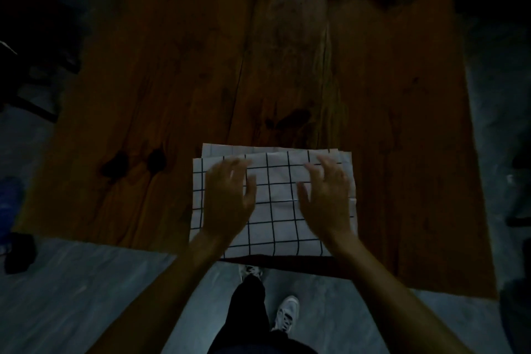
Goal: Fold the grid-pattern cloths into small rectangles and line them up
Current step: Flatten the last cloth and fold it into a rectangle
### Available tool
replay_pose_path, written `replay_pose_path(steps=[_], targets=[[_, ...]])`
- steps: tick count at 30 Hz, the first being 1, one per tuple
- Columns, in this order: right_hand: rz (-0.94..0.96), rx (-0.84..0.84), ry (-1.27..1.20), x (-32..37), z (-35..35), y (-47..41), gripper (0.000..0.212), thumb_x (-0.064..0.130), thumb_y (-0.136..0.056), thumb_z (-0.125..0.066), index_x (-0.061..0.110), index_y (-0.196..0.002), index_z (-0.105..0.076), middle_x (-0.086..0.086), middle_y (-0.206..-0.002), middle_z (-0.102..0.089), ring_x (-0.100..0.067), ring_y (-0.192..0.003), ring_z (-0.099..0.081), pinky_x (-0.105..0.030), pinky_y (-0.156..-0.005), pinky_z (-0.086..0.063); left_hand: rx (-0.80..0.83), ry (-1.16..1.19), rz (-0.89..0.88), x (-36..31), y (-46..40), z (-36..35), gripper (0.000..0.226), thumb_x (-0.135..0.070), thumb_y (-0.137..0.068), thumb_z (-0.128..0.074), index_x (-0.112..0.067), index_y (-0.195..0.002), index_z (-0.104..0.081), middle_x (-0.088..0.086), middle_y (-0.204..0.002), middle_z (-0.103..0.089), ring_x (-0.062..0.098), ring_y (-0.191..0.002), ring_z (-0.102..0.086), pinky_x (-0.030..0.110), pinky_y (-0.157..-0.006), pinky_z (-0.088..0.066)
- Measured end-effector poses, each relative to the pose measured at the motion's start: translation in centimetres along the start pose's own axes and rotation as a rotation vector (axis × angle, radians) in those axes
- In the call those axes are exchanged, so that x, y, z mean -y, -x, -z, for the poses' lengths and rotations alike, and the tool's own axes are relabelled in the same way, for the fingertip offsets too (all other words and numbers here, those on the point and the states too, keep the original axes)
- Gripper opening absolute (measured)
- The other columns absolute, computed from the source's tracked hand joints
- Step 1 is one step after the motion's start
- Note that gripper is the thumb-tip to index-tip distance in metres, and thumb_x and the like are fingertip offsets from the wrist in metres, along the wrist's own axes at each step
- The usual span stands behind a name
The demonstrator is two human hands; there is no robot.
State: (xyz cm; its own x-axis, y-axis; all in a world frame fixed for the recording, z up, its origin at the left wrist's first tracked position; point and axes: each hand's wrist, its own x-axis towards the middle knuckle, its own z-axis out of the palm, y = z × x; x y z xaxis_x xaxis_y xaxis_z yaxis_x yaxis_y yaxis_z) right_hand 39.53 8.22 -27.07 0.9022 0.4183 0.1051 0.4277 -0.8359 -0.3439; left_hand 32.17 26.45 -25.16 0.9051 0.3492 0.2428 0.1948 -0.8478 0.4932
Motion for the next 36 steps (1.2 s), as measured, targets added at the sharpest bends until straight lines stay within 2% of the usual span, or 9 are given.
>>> replay_pose_path(steps=[5, 8, 11, 18, 21, 24, 27, 30, 36], targets=[[0.123, 0.232, -0.03, 1.5, -2.9, 5.7, 0.047, 0.042, -0.095, -0.037, 0.019, -0.136, -0.039, -0.015, -0.146, -0.04, -0.028, -0.14, -0.027, -0.05, -0.111, -0.031, 0.169, -0.001, -0.001, -1.4, 6.1, -1.5, 0.033, -0.031, -0.093, -0.044, -0.011, -0.116, -0.056, 0.011, -0.107, -0.061, 0.023, -0.103, -0.054, 0.032, -0.091, -0.037], [0.08, 0.314, 0.024, 0.9, -3.9, 6.3, 0.055, 0.052, -0.098, -0.022, 0.021, -0.143, -0.031, -0.015, -0.154, -0.027, -0.028, -0.145, -0.015, -0.048, -0.117, -0.016, 0.3, -0.07, 0.012, -1.6, 7.7, -1.7, 0.041, -0.036, -0.095, -0.039, -0.01, -0.122, -0.053, 0.012, -0.121, -0.057, 0.029, -0.118, -0.051, 0.046, -0.103, -0.038], [0.05, 0.328, 0.043, 0.3, -4.2, 6.2, 0.063, 0.056, -0.098, -0.008, 0.022, -0.149, -0.021, -0.014, -0.158, -0.009, -0.026, -0.147, 0.0, -0.043, -0.118, 0.002, 0.378, -0.17, -0.003, -1.4, 8.3, -1.9, 0.045, -0.04, -0.097, -0.033, -0.013, -0.13, -0.048, 0.015, -0.138, -0.048, 0.031, -0.135, -0.037, 0.053, -0.112, -0.025], [-0.001, 0.301, 0.074, -0.2, -4.8, 6.8, 0.065, 0.058, -0.096, -0.013, 0.023, -0.151, -0.01, -0.014, -0.159, 0.003, -0.025, -0.147, 0.009, -0.047, -0.116, 0.0, 0.478, -0.32, 0.025, -0.6, 8.9, -2.9, 0.057, -0.047, -0.097, -0.02, -0.016, -0.144, -0.034, 0.016, -0.154, -0.026, 0.026, -0.145, -0.009, 0.049, -0.116, -0.003], [0.017, 0.303, 0.088, -0.4, -4.9, 6.6, 0.067, 0.059, -0.095, -0.014, 0.022, -0.151, -0.01, -0.015, -0.159, 0.003, -0.026, -0.146, 0.01, -0.049, -0.116, 0.0, 0.507, -0.295, 0.089, -0.3, 9.0, -3.1, 0.065, -0.054, -0.094, -0.014, -0.02, -0.15, -0.017, 0.01, -0.158, 0.0, 0.021, -0.145, 0.009, 0.043, -0.117, 0.008], [0.041, 0.293, 0.108, -0.4, -5.1, 6.4, 0.068, 0.059, -0.095, -0.017, 0.02, -0.152, -0.011, -0.016, -0.159, 0.002, -0.027, -0.147, 0.007, -0.051, -0.116, -0.001, 0.518, -0.298, 0.139, 0.2, 9.6, -3.4, 0.069, -0.06, -0.092, -0.009, -0.026, -0.151, -0.001, 0.006, -0.157, 0.018, 0.02, -0.144, 0.019, 0.045, -0.117, 0.01], [0.069, 0.248, 0.121, -0.3, -5.0, 6.1, 0.068, 0.056, -0.096, -0.021, 0.018, -0.152, -0.016, -0.018, -0.159, -0.003, -0.03, -0.147, 0.001, -0.053, -0.116, -0.004, 0.449, -0.281, 0.177, 0.6, 9.9, -3.8, 0.069, -0.059, -0.094, -0.017, -0.026, -0.151, -0.001, 0.008, -0.158, 0.015, 0.023, -0.145, 0.016, 0.046, -0.117, 0.008], [0.099, 0.219, 0.119, 0.2, -5.0, 6.4, 0.066, 0.053, -0.097, -0.024, 0.015, -0.151, -0.02, -0.019, -0.158, -0.007, -0.032, -0.147, -0.002, -0.053, -0.116, -0.007, 0.398, -0.252, 0.092, 0.4, 9.6, -4.3, 0.068, -0.055, -0.096, -0.022, -0.02, -0.152, -0.007, 0.012, -0.159, 0.006, 0.025, -0.147, 0.009, 0.046, -0.116, 0.007], [-0.022, 0.24, 0.108, -0.6, -5.0, 7.8, 0.065, 0.053, -0.096, -0.027, 0.02, -0.151, -0.017, -0.014, -0.16, -0.001, -0.027, -0.148, 0.004, -0.049, -0.117, 0.0, 0.456, -0.255, 0.072, 1.6, 8.9, -4.9, 0.071, -0.061, -0.092, -0.018, -0.025, -0.152, -0.004, 0.009, -0.159, 0.009, 0.02, -0.146, 0.014, 0.044, -0.117, 0.006]])
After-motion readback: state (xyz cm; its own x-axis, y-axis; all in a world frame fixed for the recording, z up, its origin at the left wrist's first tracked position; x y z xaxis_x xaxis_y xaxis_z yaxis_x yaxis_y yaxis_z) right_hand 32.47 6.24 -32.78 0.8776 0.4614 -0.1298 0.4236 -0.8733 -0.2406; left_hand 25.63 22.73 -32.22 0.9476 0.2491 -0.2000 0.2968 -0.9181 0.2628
